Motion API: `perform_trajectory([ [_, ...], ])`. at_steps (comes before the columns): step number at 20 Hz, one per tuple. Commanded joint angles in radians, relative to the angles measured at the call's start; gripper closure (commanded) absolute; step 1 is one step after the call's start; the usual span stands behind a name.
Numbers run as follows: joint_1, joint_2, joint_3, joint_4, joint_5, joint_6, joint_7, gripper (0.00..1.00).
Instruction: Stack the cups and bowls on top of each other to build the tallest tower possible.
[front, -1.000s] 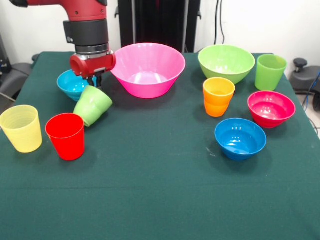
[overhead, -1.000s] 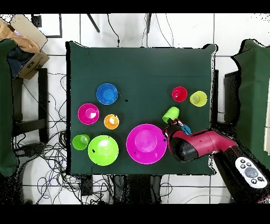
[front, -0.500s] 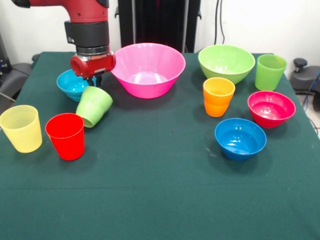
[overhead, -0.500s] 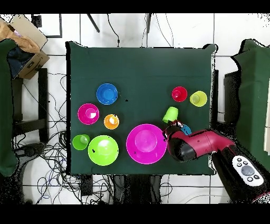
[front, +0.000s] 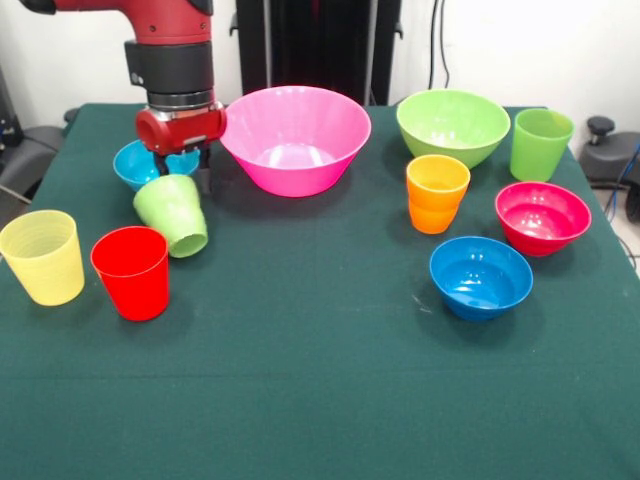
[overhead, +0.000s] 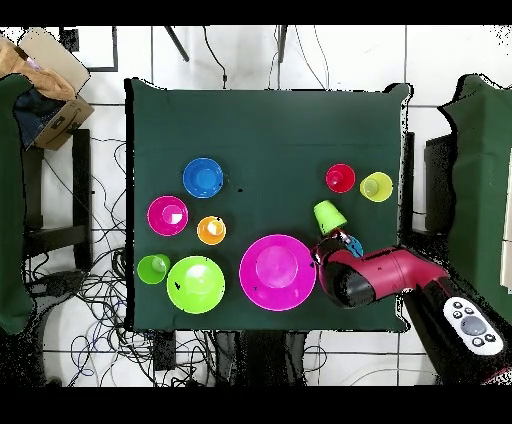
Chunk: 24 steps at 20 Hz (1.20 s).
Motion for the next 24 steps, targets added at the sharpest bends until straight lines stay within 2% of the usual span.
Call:
perform_trajectory([
  [1,0.036,0.021,-0.007,-0.074,0.006,0.046,0.032,0.00],
  [9,0.096,0.005,-0.037,-0.094,0.007,0.078,0.044,0.00],
  [16,0.149,-0.005,-0.047,-0.120,0.047,0.129,0.048,0.00],
  [24,0.155,0.076,-0.074,-0.157,0.001,0.021,0.068,0.00],
])
